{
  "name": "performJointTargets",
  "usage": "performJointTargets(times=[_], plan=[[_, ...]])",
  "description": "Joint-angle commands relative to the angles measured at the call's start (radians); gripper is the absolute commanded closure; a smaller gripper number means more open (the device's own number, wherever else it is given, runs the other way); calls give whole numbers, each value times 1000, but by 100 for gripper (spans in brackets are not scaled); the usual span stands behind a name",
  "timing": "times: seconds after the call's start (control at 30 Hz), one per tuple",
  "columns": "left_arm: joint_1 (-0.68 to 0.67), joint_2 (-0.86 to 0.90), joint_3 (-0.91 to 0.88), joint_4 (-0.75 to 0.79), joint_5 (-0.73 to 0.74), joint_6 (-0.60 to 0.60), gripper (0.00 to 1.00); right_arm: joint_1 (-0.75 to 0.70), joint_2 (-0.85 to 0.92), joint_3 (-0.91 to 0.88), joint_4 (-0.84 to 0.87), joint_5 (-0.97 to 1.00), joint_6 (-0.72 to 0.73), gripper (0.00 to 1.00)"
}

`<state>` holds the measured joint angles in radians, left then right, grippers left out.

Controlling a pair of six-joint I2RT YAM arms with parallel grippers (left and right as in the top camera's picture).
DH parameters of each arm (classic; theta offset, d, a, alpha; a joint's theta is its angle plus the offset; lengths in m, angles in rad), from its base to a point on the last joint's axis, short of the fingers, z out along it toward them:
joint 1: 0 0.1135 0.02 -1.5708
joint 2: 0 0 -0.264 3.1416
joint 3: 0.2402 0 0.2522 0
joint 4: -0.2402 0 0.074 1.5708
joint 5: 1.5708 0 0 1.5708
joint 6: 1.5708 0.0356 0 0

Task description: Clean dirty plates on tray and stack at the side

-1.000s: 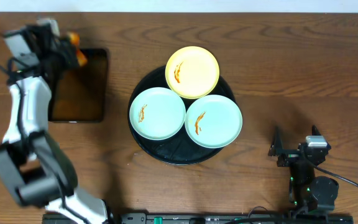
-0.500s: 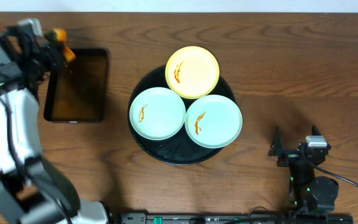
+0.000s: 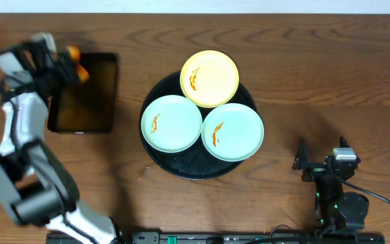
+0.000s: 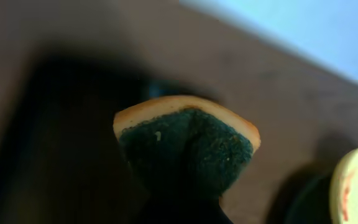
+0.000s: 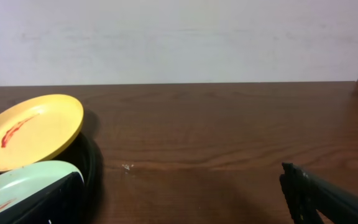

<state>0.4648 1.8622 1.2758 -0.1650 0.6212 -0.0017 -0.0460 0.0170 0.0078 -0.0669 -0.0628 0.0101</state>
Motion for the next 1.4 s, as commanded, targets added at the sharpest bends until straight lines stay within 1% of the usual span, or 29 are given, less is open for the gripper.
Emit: performJointTargets(times=[0.0,0.03,0.07,0.1,0.13,0.17,0.2,0.27,0.3,0.37,0.47,0.5,0.57,0.63,0.67,0.73,0.77,0.83,0.93,0.97,1.03,1.1,1.13,1.2,1.3,1.37], plan=[[23,-6,3,26,2,-275,93,6,-4,-2,-4,2,-11,1],[30,-17,7,42,16,-361,93,6,-4,-2,-4,2,-11,1],[46,-43,16,90,78,-486,93,6,-4,-2,-4,2,-11,1],[60,-63,20,144,133,-557,93,6,-4,-2,-4,2,-11,1],[71,-83,22,212,181,-620,93,6,-4,-2,-4,2,-11,1],[87,-110,22,318,229,-707,93,6,-4,-2,-4,2,-11,1],[99,-130,22,401,251,-771,93,6,-4,-2,-4,2,-11,1],[118,-170,22,547,261,-883,93,6,-4,-2,-4,2,-11,1],[127,-192,22,609,261,-920,93,6,-4,-2,-4,2,-11,1],[133,-226,22,658,261,-931,93,6,-4,-2,-4,2,-11,1],[128,-244,21,598,258,-931,93,6,-4,-2,-4,2,-11,1],[124,-242,21,550,255,-931,93,6,-4,-2,-4,2,-11,1],[114,-229,21,397,209,-931,92,6,-4,-2,-4,2,-11,1],[95,-208,20,188,104,-931,93,6,-4,-2,-4,2,-11,1],[83,-192,20,79,29,-932,93,6,-4,-2,-4,2,-11,1],[58,-153,20,-73,-105,-931,92,6,-4,-2,-4,2,-11,1],[46,-127,20,-126,-153,-931,93,6,-4,-2,-4,2,-11,1],[31,-85,20,-168,-169,-932,92,6,-4,-2,-4,2,-11,1],[23,-46,20,-167,-109,-939,93,6,-4,-2,-4,2,-11,1],[23,-45,20,-161,-87,-960,93,6,-4,-2,-4,2,-11,1],[25,-50,21,-136,-44,-1049,93,6,-4,-2,-4,2,-11,1],[29,-58,21,-106,24,-1198,92,6,-4,-2,-4,2,-11,1],[32,-63,21,-89,78,-1308,93,6,-4,-2,-4,2,-11,1],[37,-70,21,-67,166,-1456,93,6,-4,-2,-4,2,-11,1],[40,-75,21,-54,275,-1627,93,6,-4,-2,-4,2,-11,1],[40,-74,21,-58,320,-1709,93,6,-4,-2,-4,2,-11,1]])
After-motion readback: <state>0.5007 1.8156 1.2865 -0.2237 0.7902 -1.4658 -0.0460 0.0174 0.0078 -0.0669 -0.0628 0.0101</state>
